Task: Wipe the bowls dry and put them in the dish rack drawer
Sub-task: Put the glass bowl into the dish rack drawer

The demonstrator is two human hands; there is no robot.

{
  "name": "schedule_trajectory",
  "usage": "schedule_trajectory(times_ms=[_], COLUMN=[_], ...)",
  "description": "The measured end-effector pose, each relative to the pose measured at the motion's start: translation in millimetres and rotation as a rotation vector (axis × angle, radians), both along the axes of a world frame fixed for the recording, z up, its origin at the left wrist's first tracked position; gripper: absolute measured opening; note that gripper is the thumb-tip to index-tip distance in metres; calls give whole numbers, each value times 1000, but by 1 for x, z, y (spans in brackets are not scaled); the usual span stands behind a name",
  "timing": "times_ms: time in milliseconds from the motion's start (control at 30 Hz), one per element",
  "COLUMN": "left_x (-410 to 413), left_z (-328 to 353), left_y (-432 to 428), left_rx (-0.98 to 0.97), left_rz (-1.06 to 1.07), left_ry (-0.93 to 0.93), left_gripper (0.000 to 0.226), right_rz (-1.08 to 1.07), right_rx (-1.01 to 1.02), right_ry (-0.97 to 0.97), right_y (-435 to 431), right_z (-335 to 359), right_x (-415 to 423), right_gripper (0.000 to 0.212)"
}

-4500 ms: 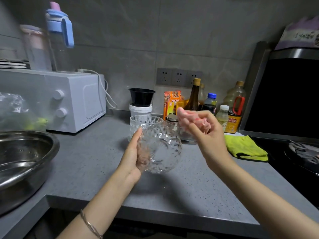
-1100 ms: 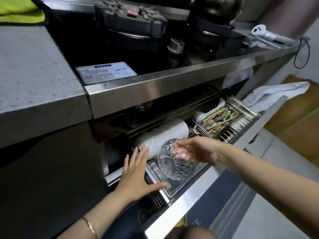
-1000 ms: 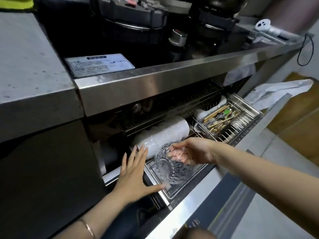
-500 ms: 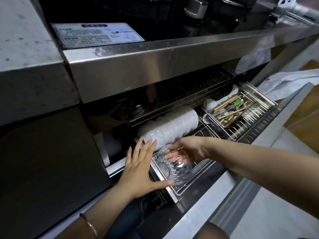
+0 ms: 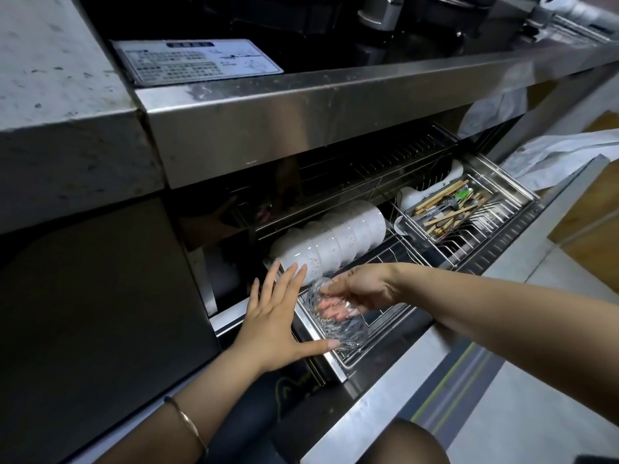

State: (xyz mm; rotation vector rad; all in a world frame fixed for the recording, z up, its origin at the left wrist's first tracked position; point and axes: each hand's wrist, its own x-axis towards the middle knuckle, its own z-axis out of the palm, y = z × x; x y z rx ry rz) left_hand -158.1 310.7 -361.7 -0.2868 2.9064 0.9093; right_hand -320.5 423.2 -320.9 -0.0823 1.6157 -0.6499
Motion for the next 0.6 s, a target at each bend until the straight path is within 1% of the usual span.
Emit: schedule_trajectory(times_ms=[100,167,233,300,367,433,533,600], left_x=[0,0,-1,0,0,1,7,17], left_z=[0,1,3,7,13,26,64,100], left_y=[0,0,0,1,1,0,0,1], left_rx=[11,15,4,0,3,5,40,46], left_rz=[-4,-4,-11,-11,-7,-6,-7,-17], left_ry=[-8,-20,-40,-58,-80,-84,-20,52], left_gripper=[127,128,128,123,111,89,55,40], right_rz=[42,80,125,192,219,123,-87,-202], right_rx=[0,-3,2,-3,-29,-129,-337,-484], right_ry=[49,126,259,437,650,820,976,1042], right_y=[0,0,1,4,11,21,38,42], right_z=[1,8,18,30,44,60,87,108], right_x=[0,4,7,8,10,15,34,50], right_gripper=[21,20,17,15,18,25,23,18])
